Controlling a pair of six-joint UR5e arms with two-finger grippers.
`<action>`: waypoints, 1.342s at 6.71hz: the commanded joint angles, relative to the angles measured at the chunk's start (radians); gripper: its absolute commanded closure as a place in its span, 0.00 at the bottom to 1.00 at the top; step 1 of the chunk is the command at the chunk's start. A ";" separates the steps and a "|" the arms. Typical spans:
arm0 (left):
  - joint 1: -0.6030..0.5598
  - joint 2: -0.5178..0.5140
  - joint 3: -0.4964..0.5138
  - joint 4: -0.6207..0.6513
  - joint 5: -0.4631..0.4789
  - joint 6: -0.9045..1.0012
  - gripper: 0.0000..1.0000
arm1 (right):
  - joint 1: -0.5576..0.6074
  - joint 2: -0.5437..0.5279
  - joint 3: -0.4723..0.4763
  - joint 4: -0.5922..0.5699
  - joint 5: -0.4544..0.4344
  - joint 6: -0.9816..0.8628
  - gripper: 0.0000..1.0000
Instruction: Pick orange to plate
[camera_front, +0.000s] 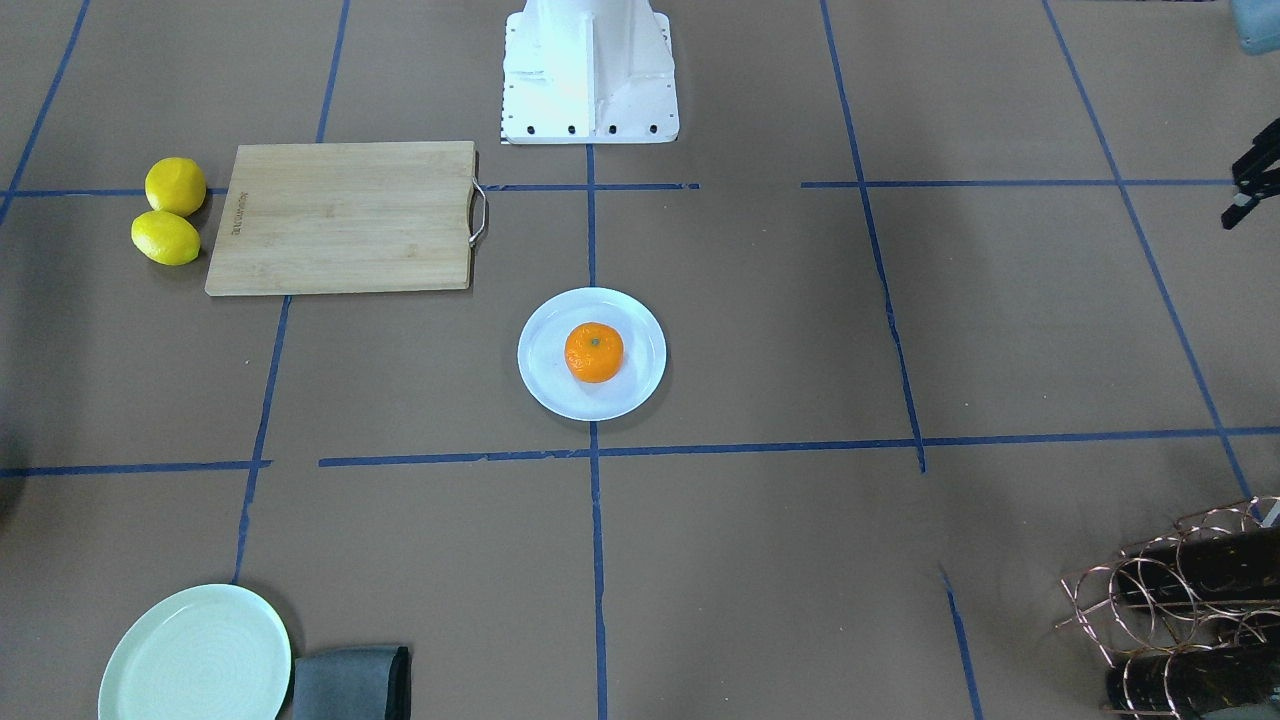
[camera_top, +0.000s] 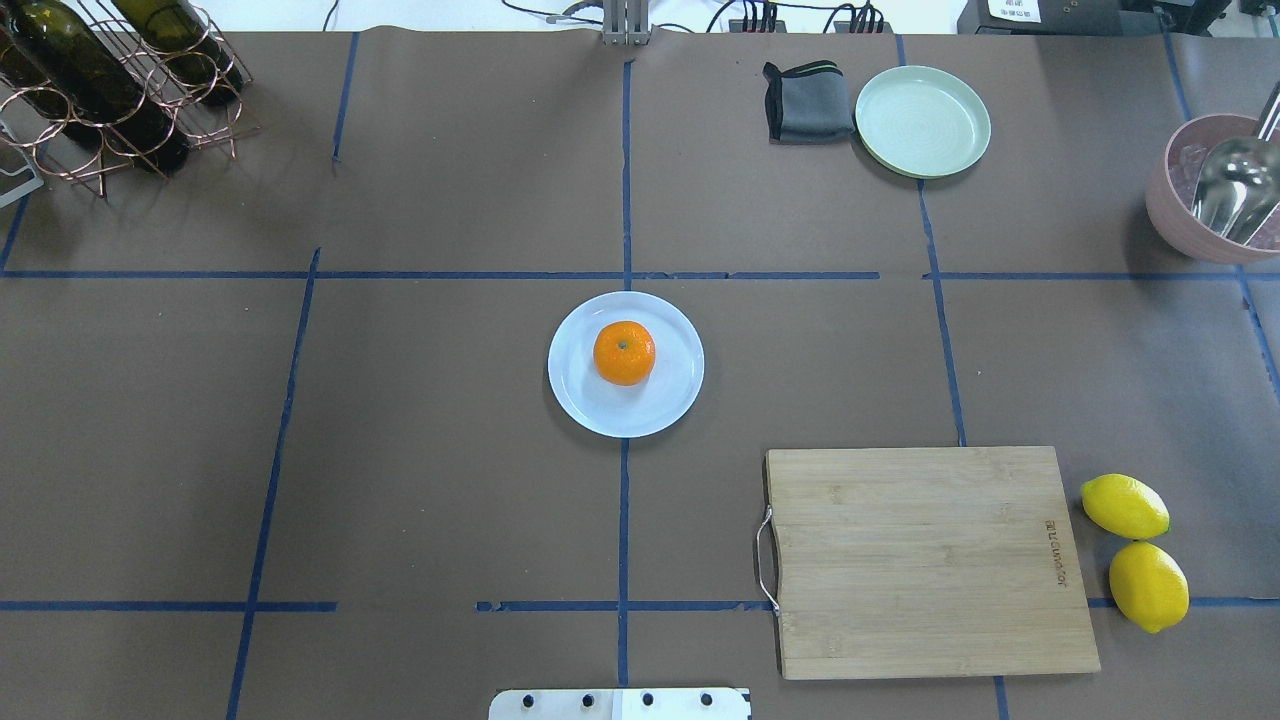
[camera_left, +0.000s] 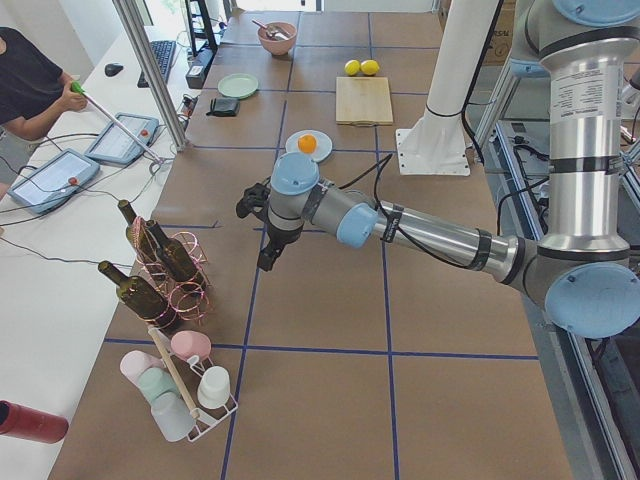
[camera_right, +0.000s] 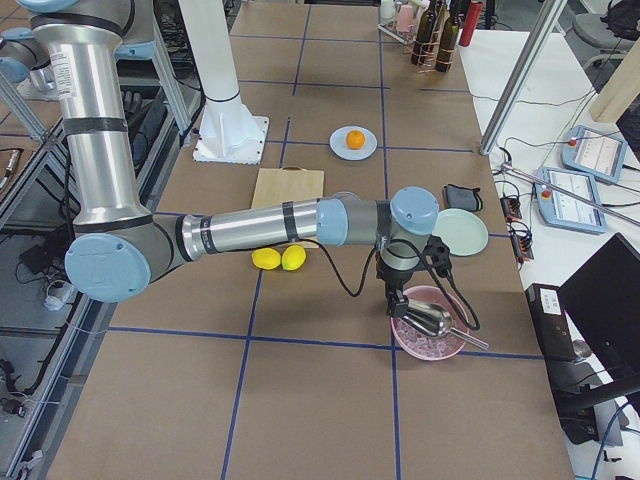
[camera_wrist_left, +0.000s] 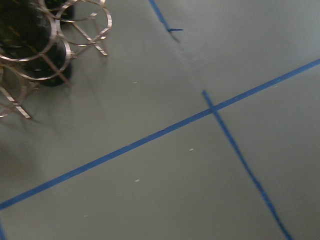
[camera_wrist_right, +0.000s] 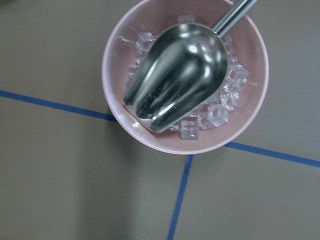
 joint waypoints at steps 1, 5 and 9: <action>-0.047 0.045 0.014 0.122 0.003 0.062 0.00 | 0.054 -0.031 -0.048 -0.002 0.008 -0.095 0.00; -0.041 0.039 0.109 0.111 -0.005 0.005 0.00 | 0.040 -0.031 -0.031 -0.005 0.008 -0.089 0.00; -0.042 0.028 0.083 0.116 -0.082 0.004 0.00 | -0.098 -0.021 -0.023 0.010 -0.003 0.036 0.00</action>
